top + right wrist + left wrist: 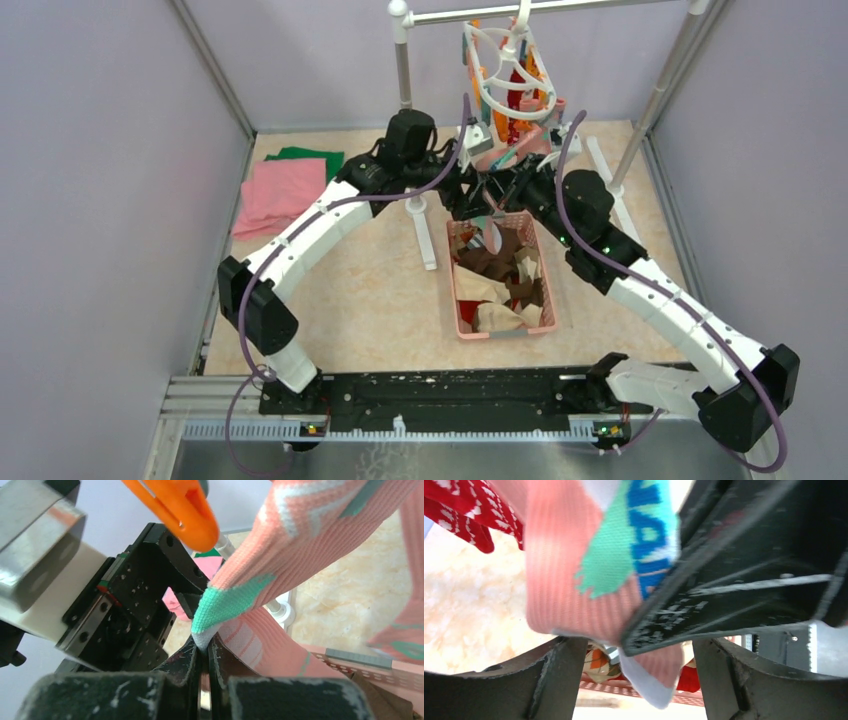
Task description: Remove the socks clipped to the hanger
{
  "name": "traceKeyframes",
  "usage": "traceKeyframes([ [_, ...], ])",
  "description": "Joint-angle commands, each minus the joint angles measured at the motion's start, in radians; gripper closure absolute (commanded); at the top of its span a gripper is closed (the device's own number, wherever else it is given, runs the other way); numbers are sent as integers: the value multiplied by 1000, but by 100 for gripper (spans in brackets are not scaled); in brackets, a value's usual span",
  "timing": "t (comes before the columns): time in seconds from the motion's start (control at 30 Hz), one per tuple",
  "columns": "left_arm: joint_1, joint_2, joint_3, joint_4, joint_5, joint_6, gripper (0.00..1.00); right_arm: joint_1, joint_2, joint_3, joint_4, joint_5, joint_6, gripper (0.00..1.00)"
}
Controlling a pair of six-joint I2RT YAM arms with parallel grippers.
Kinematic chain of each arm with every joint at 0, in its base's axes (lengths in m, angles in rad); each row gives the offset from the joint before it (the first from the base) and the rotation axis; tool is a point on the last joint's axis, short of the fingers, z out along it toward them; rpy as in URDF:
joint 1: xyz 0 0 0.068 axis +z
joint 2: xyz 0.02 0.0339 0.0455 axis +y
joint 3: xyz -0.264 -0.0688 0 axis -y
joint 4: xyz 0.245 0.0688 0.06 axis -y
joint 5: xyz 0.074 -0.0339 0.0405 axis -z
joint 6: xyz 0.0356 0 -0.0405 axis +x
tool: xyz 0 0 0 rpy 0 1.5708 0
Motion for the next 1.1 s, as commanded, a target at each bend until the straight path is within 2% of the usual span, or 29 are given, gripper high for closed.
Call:
traceKeyframes([
  [0.0,5,12,25,36,-102,39,31,11,-13,71,-12,-3,36,94],
  [0.17,7,1,7,32,-93,50,83,1,-35,83,-88,-9,39,73],
  [0.23,10,-4,4,15,-62,52,97,-31,-47,83,-112,-35,39,61],
  [0.27,13,-8,4,0,-38,51,100,-58,-63,73,-116,-59,41,53],
  [0.3,17,-10,1,-7,-4,48,100,-91,-81,59,-112,-90,45,42],
  [0.37,29,-18,-1,-30,108,39,100,-202,-124,16,-66,-184,51,31],
  [0.53,81,-21,7,-86,438,-26,100,-465,-153,-60,153,-569,96,21],
  [0.67,134,-23,7,-81,644,-120,96,-559,-75,-73,345,-757,203,20],
  [0.83,169,-39,-38,10,716,-232,94,-579,32,-64,719,-840,409,20],
  [0.97,170,-50,-64,74,724,-285,94,-575,93,-26,827,-836,497,23],
  [1.07,177,-45,-92,162,781,-379,96,-558,126,-7,862,-837,523,25],
])
